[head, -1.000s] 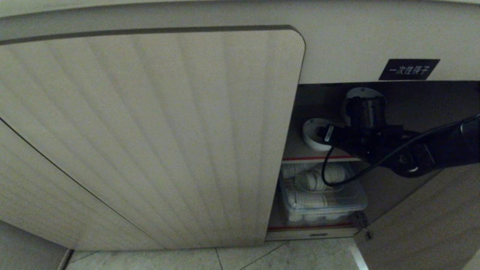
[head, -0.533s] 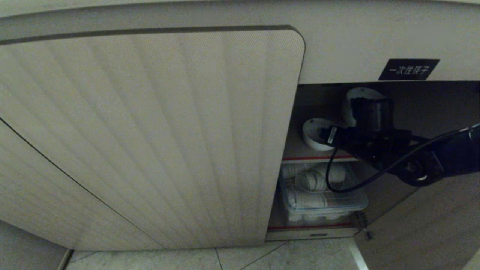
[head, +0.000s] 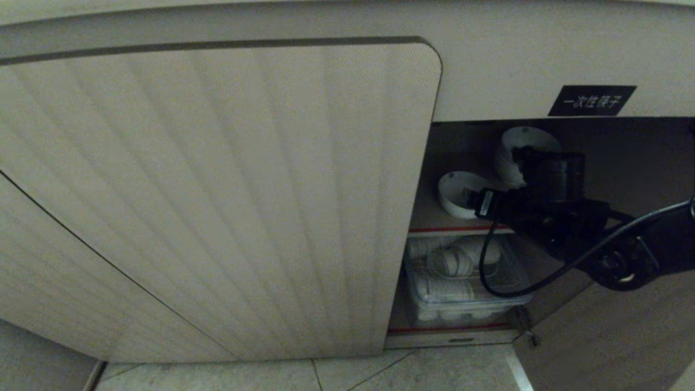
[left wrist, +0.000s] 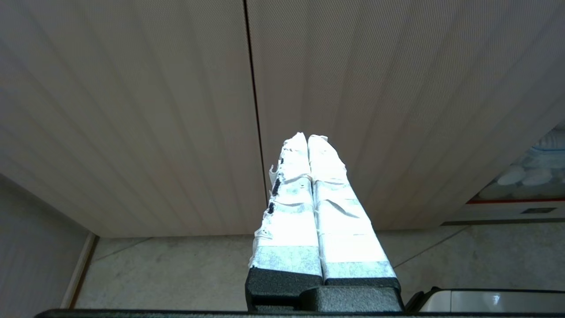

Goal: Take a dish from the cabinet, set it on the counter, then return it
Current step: Close the cabinet door

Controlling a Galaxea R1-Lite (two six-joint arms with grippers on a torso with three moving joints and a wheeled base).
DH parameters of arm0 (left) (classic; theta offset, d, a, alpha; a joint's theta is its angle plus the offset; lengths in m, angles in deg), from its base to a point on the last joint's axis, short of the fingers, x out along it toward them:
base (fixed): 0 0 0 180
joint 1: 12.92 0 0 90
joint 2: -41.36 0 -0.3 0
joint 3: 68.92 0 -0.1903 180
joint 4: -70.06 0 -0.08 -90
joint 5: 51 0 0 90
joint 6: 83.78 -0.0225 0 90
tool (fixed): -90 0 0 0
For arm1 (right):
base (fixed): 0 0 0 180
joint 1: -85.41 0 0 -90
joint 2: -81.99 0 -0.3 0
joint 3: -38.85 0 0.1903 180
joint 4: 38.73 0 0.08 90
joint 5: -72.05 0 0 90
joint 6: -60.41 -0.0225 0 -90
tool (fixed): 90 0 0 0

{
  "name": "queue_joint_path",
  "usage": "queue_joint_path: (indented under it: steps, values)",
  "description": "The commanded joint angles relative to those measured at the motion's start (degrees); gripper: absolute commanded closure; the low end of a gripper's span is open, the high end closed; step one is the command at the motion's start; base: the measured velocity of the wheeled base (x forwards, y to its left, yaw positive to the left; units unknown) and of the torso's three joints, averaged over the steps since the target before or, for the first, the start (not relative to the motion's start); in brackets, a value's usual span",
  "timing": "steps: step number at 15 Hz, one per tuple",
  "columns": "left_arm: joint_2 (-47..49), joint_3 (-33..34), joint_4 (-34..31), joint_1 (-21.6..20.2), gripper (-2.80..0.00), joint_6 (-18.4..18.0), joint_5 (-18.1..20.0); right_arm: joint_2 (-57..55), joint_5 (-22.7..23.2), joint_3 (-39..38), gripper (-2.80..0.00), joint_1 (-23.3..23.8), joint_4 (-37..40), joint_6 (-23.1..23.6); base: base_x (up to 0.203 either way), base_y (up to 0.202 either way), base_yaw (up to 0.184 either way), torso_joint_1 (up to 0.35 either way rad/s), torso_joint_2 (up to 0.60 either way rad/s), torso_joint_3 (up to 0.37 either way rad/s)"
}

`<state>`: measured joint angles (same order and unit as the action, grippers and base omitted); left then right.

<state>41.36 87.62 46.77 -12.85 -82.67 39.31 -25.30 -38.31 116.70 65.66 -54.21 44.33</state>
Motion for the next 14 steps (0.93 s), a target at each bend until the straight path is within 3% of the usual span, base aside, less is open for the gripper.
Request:
queue_joint_path:
  steps: [1,14]
  values:
    - [0.0,0.01,0.01,0.0,0.0,0.03,0.05,0.41,0.06,-1.68,-2.8,-0.08,-2.04,0.73,0.0,0.0,0.0,0.0,0.0,0.0]
    - [0.0,0.01,0.01,0.01,0.0,0.03,0.05,1.46,2.87,-8.43,-2.8,-0.9,-13.63,3.07,0.0,0.0,0.0,0.0,0.0,0.0]
